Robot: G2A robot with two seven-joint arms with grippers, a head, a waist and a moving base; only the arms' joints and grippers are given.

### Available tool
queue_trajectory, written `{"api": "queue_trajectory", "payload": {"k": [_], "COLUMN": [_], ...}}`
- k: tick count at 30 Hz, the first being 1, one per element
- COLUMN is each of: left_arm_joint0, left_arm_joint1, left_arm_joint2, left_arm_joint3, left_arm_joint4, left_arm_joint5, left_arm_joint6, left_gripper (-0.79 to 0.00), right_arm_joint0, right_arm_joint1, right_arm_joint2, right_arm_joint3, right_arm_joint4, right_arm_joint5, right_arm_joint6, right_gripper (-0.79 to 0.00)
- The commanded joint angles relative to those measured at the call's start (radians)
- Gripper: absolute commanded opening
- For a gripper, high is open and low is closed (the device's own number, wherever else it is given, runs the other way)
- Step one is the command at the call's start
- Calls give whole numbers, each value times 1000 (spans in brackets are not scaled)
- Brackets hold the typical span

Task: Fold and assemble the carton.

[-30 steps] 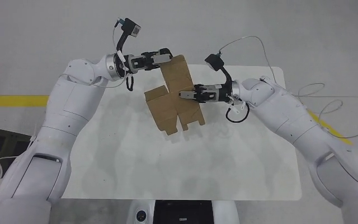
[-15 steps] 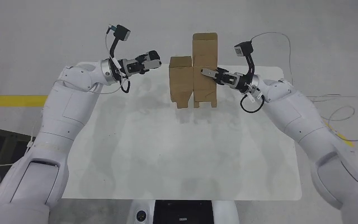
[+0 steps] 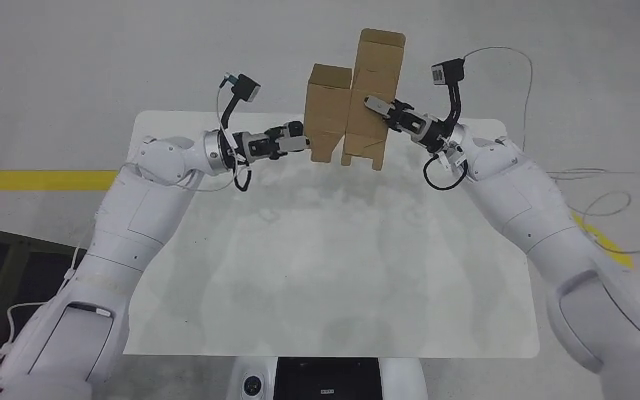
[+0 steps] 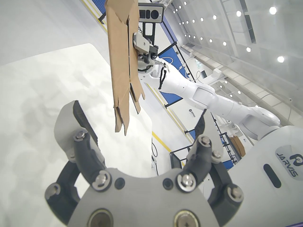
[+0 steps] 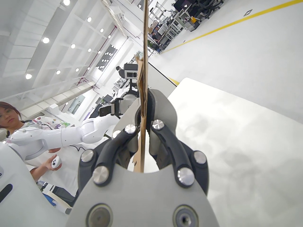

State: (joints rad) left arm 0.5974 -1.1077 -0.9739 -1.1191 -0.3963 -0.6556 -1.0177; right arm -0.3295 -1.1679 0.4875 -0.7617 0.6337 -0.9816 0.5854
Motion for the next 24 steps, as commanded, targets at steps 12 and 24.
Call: {"api": "queue_trajectory", "payload": {"k": [12, 24], "left_arm_joint0": [36, 64], "left_arm_joint1": [4, 8], "left_arm_joint2": [-30, -61], "left_arm_joint3": [-37, -64], "left_arm_joint4": [19, 12], "left_arm_joint5": [57, 106], "left_arm_joint6": [44, 46], "left_gripper": [-785, -785], "right_arm_joint0": [-53, -90], "right_arm_joint1": [-9, -11], "right_arm_joint2": [74, 140], "right_arm_joint3": [-78, -100], "right_arm_joint4": [-105, -140], "right_arm_joint5": [33, 58], "right_arm_joint6": [-57, -22], "right_gripper": [-785, -785]}}
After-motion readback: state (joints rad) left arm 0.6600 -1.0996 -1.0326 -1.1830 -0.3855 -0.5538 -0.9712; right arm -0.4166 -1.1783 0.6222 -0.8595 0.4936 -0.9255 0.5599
